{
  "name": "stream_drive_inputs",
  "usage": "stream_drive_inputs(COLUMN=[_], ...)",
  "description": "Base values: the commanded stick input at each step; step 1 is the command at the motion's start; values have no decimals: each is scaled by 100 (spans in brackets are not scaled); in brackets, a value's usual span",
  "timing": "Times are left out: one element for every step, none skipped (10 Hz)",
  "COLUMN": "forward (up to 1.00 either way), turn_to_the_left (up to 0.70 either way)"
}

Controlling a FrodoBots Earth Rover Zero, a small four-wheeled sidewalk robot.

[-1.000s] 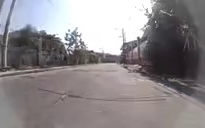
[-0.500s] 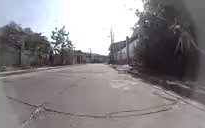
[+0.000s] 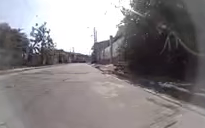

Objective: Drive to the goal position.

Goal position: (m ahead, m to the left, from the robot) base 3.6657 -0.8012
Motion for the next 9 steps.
stream_drive_inputs(forward=[100, 100, 100, 100, 100, 100, 100, 100, 100], turn_to_the_left=[0, 0, 0, 0, 0, 0, 0, 0, 0])
